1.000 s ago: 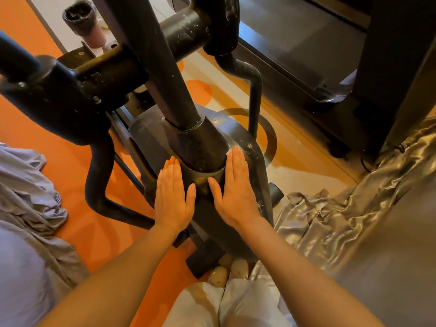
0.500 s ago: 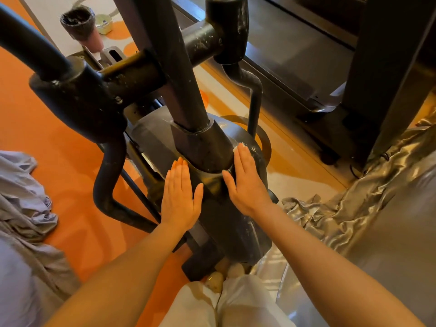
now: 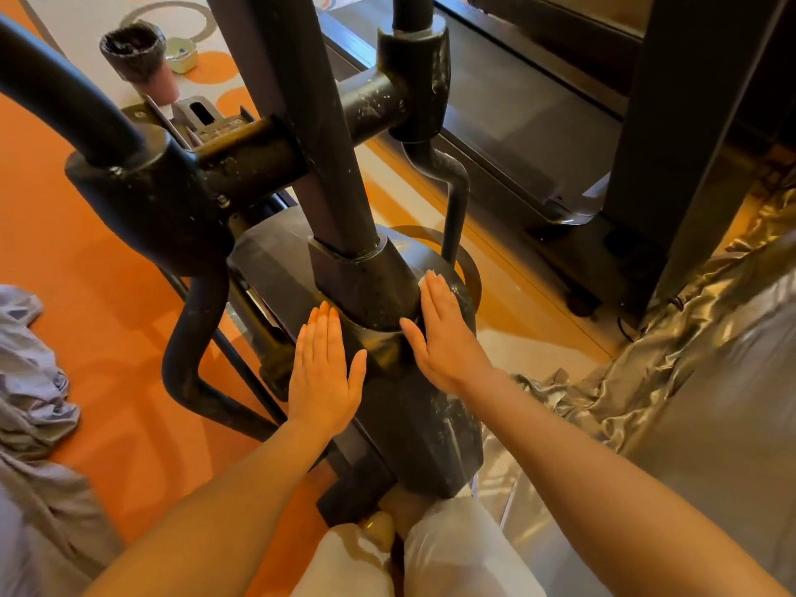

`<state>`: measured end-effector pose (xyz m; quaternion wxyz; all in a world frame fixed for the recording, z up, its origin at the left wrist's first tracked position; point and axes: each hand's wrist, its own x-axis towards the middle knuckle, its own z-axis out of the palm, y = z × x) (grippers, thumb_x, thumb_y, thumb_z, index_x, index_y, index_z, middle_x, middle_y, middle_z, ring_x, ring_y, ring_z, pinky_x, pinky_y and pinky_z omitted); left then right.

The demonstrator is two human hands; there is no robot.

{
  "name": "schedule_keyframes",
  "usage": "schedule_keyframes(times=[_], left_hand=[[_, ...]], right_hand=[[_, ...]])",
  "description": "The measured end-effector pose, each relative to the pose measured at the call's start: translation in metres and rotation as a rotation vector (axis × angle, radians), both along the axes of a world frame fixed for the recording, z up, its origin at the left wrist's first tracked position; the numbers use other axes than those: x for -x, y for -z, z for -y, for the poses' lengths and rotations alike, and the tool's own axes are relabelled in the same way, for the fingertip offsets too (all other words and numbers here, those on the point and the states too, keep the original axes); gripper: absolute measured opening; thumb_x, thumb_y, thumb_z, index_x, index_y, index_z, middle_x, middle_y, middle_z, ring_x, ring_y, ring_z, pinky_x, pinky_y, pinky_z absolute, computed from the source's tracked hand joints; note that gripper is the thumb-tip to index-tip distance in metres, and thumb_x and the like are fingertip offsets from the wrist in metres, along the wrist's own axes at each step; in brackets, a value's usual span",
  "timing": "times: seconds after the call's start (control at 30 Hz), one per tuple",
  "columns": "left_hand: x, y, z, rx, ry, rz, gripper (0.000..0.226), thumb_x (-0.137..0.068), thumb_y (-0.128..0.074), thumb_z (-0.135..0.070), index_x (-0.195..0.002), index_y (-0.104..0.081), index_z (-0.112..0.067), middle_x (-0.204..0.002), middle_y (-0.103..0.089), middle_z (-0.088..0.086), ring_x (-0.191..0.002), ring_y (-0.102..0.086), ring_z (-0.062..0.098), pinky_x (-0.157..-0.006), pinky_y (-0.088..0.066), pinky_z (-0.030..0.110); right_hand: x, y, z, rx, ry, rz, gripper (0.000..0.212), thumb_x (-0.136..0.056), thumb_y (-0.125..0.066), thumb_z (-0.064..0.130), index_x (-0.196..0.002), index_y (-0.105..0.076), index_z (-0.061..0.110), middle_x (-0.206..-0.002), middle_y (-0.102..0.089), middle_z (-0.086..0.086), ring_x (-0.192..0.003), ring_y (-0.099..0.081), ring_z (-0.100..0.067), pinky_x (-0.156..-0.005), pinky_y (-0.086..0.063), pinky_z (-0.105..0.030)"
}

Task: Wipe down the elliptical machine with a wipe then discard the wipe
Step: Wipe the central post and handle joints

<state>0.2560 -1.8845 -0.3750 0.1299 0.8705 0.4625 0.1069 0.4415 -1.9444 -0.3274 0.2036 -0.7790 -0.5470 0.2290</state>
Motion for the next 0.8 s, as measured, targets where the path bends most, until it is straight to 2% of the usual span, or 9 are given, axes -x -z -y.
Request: schedule_keyframes(times=[0.13,0.3,0.47,0.6,0.73,0.8], left_hand=[[0.001,-0.001,0.000,0.001,-0.001,-0.002,0.075,-0.103,-0.012,-0.053,-0.153,-0.022,0.002,-0.160,-0.023,0.020,-0.149,-0.021,0.031,-0.121,-0.020,0.046],[-0.001,-0.003,-0.001,0.011,-0.009,-0.016,0.073,-0.100,-0.022,-0.050,-0.152,-0.024,0.002,-0.159,-0.026,0.020,-0.149,-0.021,0.030,-0.120,-0.024,0.048],[-0.002,-0.008,0.000,0.008,-0.035,-0.062,0.080,-0.101,-0.009,-0.057,-0.153,-0.024,0.001,-0.160,-0.026,0.018,-0.150,-0.020,0.028,-0.121,-0.021,0.044],[-0.006,-0.008,0.007,0.019,-0.128,-0.060,0.074,-0.101,-0.017,-0.053,-0.155,-0.022,-0.002,-0.162,-0.022,0.013,-0.151,-0.016,0.023,-0.122,-0.020,0.041],[-0.020,-0.016,0.020,0.049,-0.279,-0.020,0.068,-0.104,-0.016,-0.049,-0.156,-0.020,-0.005,-0.163,-0.020,0.011,-0.151,-0.014,0.021,-0.122,-0.016,0.037],[-0.031,-0.021,0.025,0.097,-0.348,-0.019,0.072,-0.100,-0.012,-0.051,-0.157,-0.015,-0.006,-0.164,-0.014,0.010,-0.152,-0.009,0.020,-0.124,-0.012,0.036]], right_hand=[[-0.011,-0.003,-0.009,0.033,-0.068,0.057,0.078,-0.099,-0.032,0.056,-0.157,0.001,0.014,-0.164,0.005,-0.001,-0.150,0.011,-0.013,-0.122,0.000,-0.032],[-0.013,0.004,0.020,-0.043,-0.171,0.045,0.078,-0.099,-0.030,0.056,-0.156,0.004,0.016,-0.163,0.011,0.003,-0.148,0.017,-0.007,-0.121,0.002,-0.027],[-0.019,0.010,0.021,-0.051,-0.234,0.072,0.080,-0.097,-0.029,0.057,-0.156,0.005,0.014,-0.163,0.011,0.001,-0.148,0.017,-0.010,-0.119,0.005,-0.025],[-0.040,0.006,-0.001,0.020,-0.314,0.133,0.086,-0.093,-0.023,0.065,-0.156,0.008,0.015,-0.163,0.013,-0.001,-0.147,0.017,-0.013,-0.121,0.003,-0.031],[-0.042,0.007,0.003,-0.035,-0.343,0.088,0.088,-0.094,-0.027,0.068,-0.156,0.009,0.017,-0.163,0.015,0.001,-0.148,0.019,-0.011,-0.117,0.009,-0.026],[-0.038,0.011,0.019,-0.068,-0.391,0.082,0.086,-0.096,-0.030,0.064,-0.156,0.008,0.015,-0.163,0.016,0.000,-0.147,0.021,-0.010,-0.117,0.011,-0.024]])
